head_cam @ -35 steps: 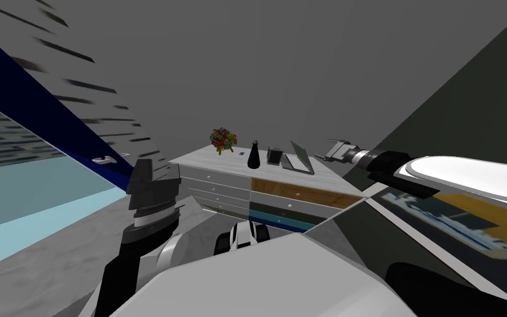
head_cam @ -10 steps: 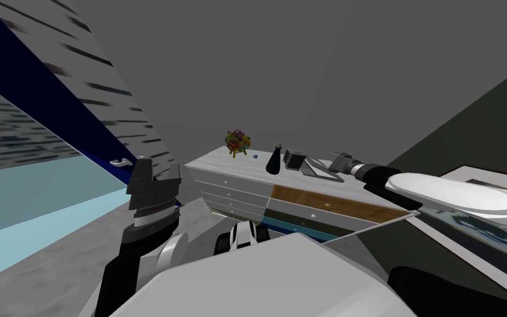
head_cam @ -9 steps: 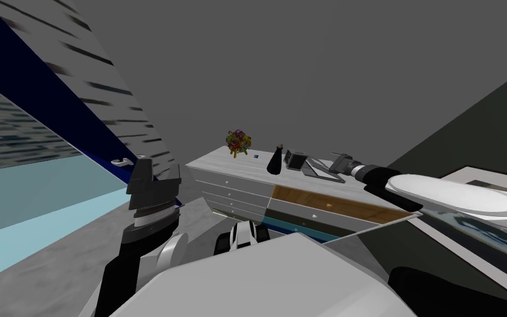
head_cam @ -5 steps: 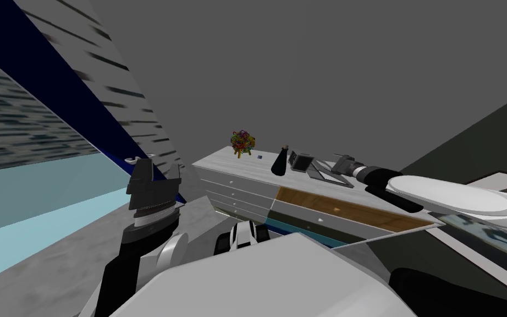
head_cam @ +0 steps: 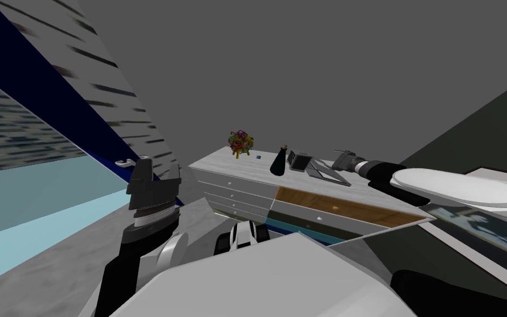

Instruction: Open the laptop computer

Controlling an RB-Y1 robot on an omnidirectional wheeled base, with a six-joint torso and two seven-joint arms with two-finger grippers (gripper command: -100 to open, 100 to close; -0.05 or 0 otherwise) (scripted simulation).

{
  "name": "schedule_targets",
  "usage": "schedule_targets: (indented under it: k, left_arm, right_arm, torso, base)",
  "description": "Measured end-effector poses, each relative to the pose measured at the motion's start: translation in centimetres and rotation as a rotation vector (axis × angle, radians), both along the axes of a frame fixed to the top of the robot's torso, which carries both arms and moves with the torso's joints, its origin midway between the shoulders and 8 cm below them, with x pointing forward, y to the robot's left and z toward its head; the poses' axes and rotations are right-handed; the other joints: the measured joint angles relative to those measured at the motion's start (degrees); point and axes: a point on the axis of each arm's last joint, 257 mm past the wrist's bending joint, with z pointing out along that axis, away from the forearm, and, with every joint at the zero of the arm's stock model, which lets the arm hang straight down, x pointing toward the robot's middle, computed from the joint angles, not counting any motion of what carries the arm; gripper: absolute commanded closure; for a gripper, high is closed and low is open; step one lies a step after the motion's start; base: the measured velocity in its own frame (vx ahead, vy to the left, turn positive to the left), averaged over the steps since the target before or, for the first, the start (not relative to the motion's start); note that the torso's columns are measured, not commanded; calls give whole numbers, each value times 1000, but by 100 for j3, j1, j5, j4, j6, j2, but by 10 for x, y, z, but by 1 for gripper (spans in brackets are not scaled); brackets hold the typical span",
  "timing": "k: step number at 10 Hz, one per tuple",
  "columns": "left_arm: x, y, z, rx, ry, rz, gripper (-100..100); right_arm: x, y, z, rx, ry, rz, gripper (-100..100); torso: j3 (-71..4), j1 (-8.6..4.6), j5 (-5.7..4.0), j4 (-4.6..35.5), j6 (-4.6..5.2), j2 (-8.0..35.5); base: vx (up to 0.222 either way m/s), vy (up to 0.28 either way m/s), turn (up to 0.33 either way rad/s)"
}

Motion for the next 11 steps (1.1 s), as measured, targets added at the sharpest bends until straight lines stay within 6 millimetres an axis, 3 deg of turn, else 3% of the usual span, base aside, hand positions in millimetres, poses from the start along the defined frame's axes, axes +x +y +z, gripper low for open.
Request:
schedule_targets:
  k: [5,6,11]
  left_arm:
    - [0,0,0,0,0,0,0]
    - [0,0,0,0,0,0,0]
    - [0,0,0,0,0,0,0]
  right_arm:
    - [10,7,27,0,0,33,-100]
    - [10,7,27,1,1,34,0]
    - [10,7,27,1,1,34,0]
  torso:
    - [0,-4,-2,0,1,-1]
    - [1,-7,-3,0,0,2]
    - [0,-3,-1,0,1,-1]
  base:
    - [14,18,-51]
    - [0,0,0]
    - [0,0,0]
